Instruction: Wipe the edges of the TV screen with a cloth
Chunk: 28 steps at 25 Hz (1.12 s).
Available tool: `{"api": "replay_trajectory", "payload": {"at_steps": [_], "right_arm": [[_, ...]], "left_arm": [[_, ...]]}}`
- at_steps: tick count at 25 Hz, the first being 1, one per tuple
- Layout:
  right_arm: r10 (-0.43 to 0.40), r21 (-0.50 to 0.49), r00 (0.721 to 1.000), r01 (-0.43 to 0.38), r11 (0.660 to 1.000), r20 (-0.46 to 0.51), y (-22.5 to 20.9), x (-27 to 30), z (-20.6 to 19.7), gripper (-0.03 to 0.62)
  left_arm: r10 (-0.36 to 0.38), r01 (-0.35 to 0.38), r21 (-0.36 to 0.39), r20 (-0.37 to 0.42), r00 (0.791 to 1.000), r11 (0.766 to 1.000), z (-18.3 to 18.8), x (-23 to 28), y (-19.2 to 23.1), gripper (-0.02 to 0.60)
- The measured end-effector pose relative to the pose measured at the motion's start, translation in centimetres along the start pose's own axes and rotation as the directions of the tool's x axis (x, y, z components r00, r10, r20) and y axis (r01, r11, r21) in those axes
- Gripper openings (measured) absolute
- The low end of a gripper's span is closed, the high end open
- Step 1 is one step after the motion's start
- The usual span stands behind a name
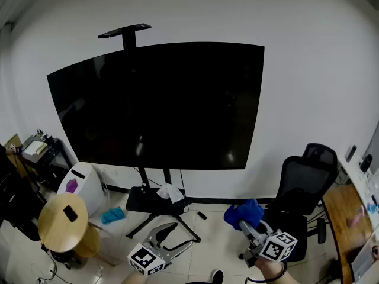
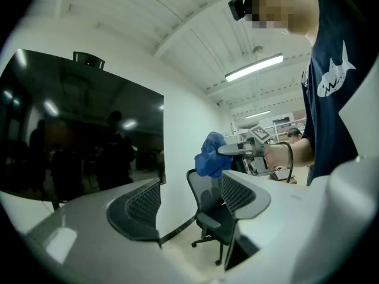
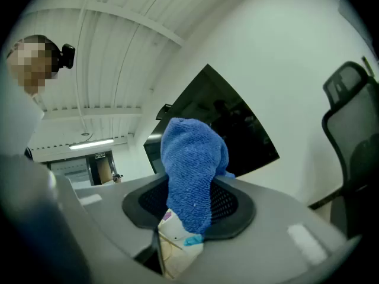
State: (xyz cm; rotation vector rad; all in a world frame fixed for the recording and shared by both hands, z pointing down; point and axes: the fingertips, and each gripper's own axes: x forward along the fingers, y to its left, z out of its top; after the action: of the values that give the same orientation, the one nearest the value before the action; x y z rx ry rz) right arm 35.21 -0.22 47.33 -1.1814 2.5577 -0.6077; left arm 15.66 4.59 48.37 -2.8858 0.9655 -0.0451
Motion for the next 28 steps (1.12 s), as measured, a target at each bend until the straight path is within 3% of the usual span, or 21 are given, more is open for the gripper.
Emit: {"api": "replay_trajectory", "payload": {"at_steps": [7, 15, 22, 28], "right_arm": [[0.041, -0.206, 0.996, -0.024, 0.978, 0.080, -5.4, 4.4, 13.7, 0.152], [0.098, -0.473, 0.984, -0.014, 0.881, 0.152, -9.8, 11.0, 31.4, 0.152], [0.156, -0.579, 0.964, -0.004, 0.815, 0.213, -11.0, 16.3, 45.4, 0.152], [0.178, -0.592, 0.953, 0.002, 0.806, 0.247, -10.6, 20.2, 54.6, 0.152]], "left_arm": [[0.009, -0.016, 0.109, 0.068, 0.998, 0.994, 7.0, 7.5, 4.6, 0.305], [-0.011, -0.033, 0.243, 0.177, 0.984, 0.969, 16.5, 18.0, 9.9, 0.305], [-0.029, -0.050, 0.352, 0.218, 0.976, 0.935, 23.1, 24.9, 12.3, 0.305], [-0.004, -0.089, 0.367, 0.244, 0.970, 0.926, 27.3, 27.4, 15.0, 0.305]]}}
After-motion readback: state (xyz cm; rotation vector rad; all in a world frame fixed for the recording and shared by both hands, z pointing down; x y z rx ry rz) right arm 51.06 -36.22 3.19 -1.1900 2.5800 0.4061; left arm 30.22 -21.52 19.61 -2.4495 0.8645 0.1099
